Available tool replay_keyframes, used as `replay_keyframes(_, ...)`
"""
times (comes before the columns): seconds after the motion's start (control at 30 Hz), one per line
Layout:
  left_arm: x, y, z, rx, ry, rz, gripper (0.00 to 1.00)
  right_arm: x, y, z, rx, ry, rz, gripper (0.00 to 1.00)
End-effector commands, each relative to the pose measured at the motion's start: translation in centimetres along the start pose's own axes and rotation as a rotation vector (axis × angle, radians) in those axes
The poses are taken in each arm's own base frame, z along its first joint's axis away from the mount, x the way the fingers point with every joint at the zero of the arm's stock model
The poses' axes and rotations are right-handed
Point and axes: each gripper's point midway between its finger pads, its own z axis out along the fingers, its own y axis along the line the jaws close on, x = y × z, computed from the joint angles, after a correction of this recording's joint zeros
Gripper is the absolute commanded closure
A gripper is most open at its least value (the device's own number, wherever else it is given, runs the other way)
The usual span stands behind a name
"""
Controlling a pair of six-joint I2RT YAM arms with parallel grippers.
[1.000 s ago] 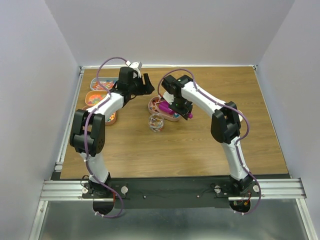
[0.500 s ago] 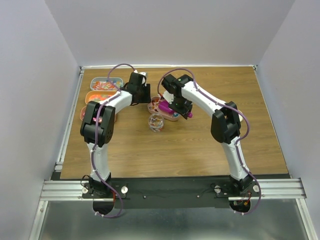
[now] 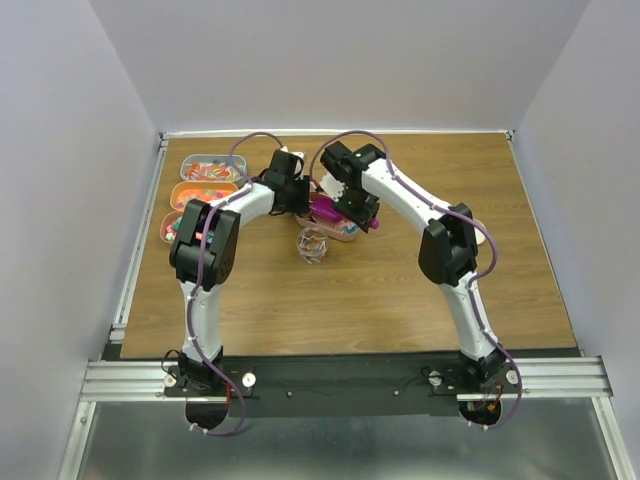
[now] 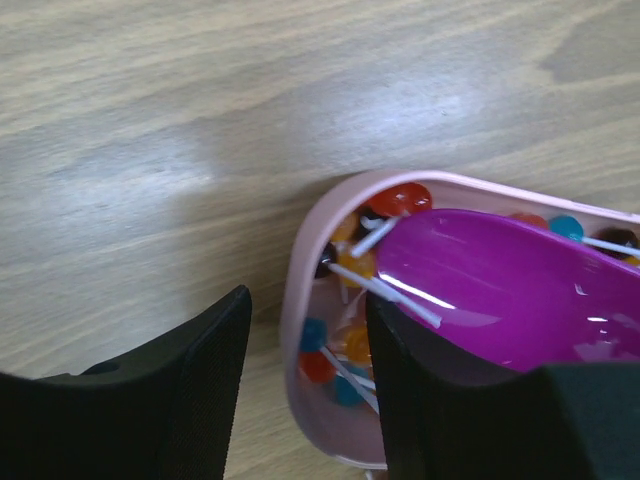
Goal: Pack the candies
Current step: Adjust the spatula.
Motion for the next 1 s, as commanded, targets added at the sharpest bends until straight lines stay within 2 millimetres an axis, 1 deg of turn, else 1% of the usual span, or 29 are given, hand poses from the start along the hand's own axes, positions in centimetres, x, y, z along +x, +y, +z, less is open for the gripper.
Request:
replay_keyframes(0.0, -1.1, -1.9, -0.9, 0.083, -0.023, 0.010, 0.44, -1.6, 1.0, 0.8, -0.051, -0.034, -0.047, 0.99)
replay_keyframes(0.1, -1.3, -2.7, -1.3, 0.119, -0.026, 0.011, 0.45, -1.3, 1.2, 1.3, -0.055, -0.015, -0.050, 0.99)
replay_keyframes(0.2, -2.9, -2.5, -2.5, 0.111, -0.072, 0.003, 0.45, -0.5, 1.0, 1.1, -0.035, 0.001, -0.044, 0.99)
replay_keyframes(0.23, -4.1, -2.4, -3.6, 0.106, -0.110, -0.001, 0.45, -0.3, 0.8, 0.7, -0.020, -0.002, -0.041, 0.99)
replay_keyframes(0.3, -5.3, -1.4, -4.7, 0.086, -0.158, -0.020, 0.45, 0.1, 0.6, 0.4, -0.005, 0.002, -0.034, 0.99)
replay_keyframes(0.33, -6.1, -1.0, -5.6, 0.065, -0.191, -0.023, 0.45, 0.2, 0.4, 0.2, 0.009, 0.006, -0.033, 0.99)
replay_keyframes(0.37, -6.5, -0.1, -5.9, 0.041, -0.203, -0.033, 0.45, 0.4, 0.2, -0.1, 0.020, 0.005, -0.030, 0.99)
replay_keyframes(0.47, -7.2, 1.2, -6.6, -0.020, -0.225, -0.022, 0.45, 0.8, -0.1, -0.8, 0.045, 0.006, -0.022, 0.99)
replay_keyframes(0.5, -7.0, 1.6, -6.6, -0.041, -0.216, -0.012, 0.46, 1.0, -0.2, -0.7, 0.051, 0.016, -0.019, 0.99)
replay_keyframes(0.53, -6.9, 1.8, -6.4, -0.053, -0.209, -0.005, 0.53, 1.2, -0.3, -0.7, 0.061, 0.021, -0.019, 0.99)
replay_keyframes(0.57, -7.0, 2.4, -6.4, -0.089, -0.212, -0.003, 0.53, 1.3, -0.3, -0.8, 0.063, 0.023, -0.019, 0.99)
replay_keyframes(0.63, -6.5, 2.8, -5.9, -0.106, -0.191, 0.008, 0.59, 1.6, -0.4, -1.0, 0.069, 0.027, -0.018, 0.99)
replay_keyframes(0.7, -6.1, 2.9, -5.5, -0.110, -0.174, 0.013, 0.60, 1.7, -0.5, -1.2, 0.072, 0.027, -0.025, 0.99)
replay_keyframes(0.73, -5.4, 3.0, -4.8, -0.115, -0.152, 0.016, 0.65, 1.7, -0.5, -1.2, 0.073, 0.027, -0.030, 0.99)
replay_keyframes(0.8, -5.0, 3.1, -4.1, -0.118, -0.127, 0.019, 0.66, 1.6, -0.5, -1.3, 0.069, 0.022, -0.040, 0.99)
replay_keyframes(0.83, -4.0, 3.1, -3.2, -0.123, -0.093, 0.026, 0.66, 1.5, -0.3, -1.3, 0.060, 0.017, -0.044, 0.99)
replay_keyframes(0.87, -3.9, 2.9, -3.0, -0.121, -0.086, 0.030, 0.66, 1.4, -0.4, -1.3, 0.059, 0.015, -0.049, 0.99)
replay_keyframes(0.93, -2.7, 2.7, -2.1, -0.111, -0.048, 0.036, 0.66, 1.2, -0.1, -1.1, 0.054, 0.017, -0.069, 0.99)
replay_keyframes(0.97, -2.5, 2.4, -1.8, -0.105, -0.038, 0.040, 0.66, 1.1, -0.1, -1.0, 0.054, 0.017, -0.074, 0.99)
